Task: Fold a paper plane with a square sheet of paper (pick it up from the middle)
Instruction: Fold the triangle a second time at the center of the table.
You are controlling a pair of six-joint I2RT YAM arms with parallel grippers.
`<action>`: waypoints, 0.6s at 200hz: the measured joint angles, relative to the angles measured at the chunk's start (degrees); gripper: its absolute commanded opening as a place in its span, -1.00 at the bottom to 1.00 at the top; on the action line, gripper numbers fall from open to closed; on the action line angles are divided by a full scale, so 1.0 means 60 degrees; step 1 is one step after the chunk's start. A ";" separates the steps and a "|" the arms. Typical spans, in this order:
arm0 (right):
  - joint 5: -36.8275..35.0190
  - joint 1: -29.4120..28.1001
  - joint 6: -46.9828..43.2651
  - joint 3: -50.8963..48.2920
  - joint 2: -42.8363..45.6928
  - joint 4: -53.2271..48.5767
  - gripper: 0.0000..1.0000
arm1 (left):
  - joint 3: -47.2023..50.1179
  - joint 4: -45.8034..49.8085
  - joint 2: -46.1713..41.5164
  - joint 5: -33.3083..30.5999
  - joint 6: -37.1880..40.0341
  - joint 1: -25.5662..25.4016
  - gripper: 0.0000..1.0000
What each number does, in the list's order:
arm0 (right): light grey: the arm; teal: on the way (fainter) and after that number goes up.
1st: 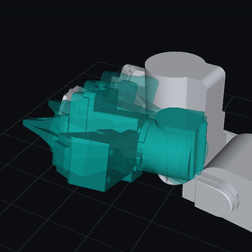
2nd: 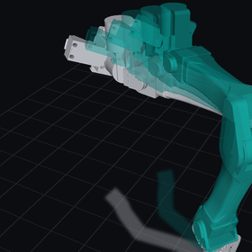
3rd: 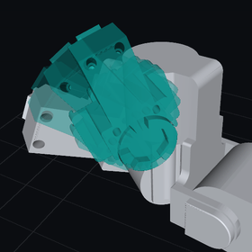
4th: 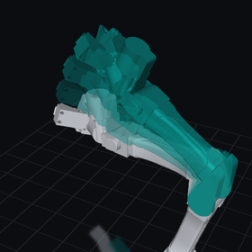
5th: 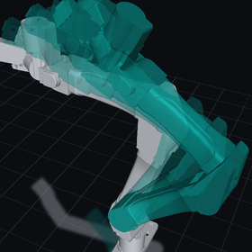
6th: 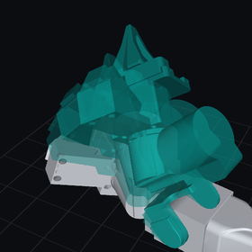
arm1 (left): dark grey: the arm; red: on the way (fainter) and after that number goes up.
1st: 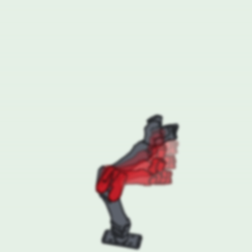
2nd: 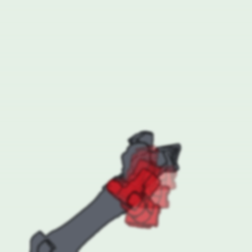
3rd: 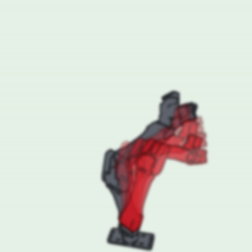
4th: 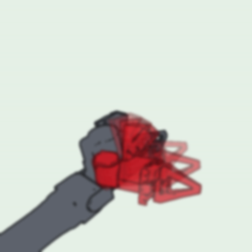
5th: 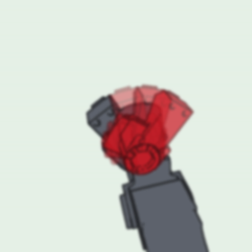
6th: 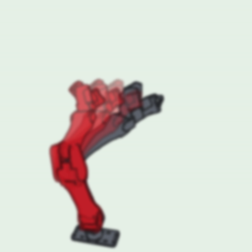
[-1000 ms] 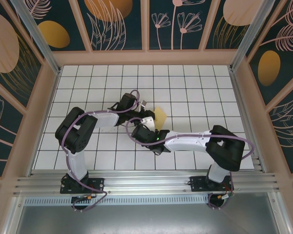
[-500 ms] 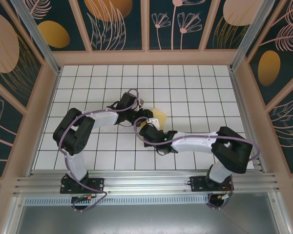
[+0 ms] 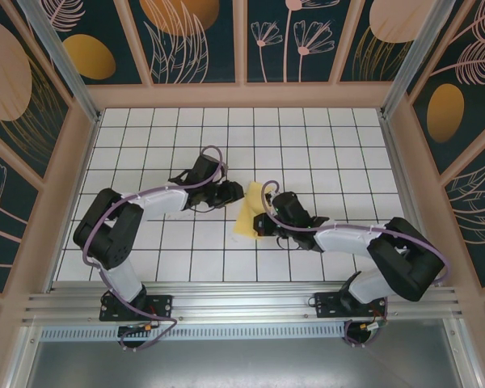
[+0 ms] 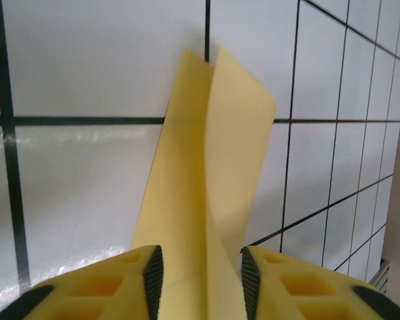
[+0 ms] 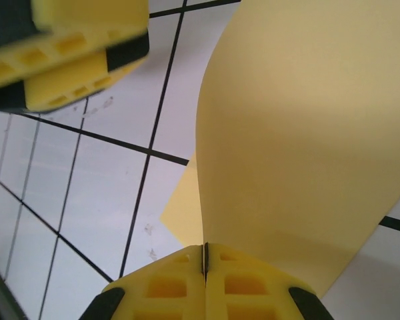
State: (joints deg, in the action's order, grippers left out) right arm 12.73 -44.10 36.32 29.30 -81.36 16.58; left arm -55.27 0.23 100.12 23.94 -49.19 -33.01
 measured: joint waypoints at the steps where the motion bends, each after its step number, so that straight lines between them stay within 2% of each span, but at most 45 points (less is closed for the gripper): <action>1: 0.0022 0.0011 -0.0004 -0.0004 0.0000 0.0007 -1.00 | 0.0015 -0.0004 0.0000 0.0004 0.0004 0.0000 -0.32; 32: 0.0867 0.0401 -0.0084 -0.0058 -0.0011 0.0361 -1.00 | 0.0550 0.0004 -0.0018 0.0266 0.0025 -0.0011 -0.47; 120: 0.1614 0.0834 -0.0233 -0.0127 -0.0146 0.0659 -0.99 | 0.0612 -0.0157 0.0419 0.1279 0.0321 -0.0364 -0.48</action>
State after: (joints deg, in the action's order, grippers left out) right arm 22.41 -39.09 34.92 28.53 -82.24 20.53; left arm -51.59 -0.71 102.63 31.62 -47.27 -35.20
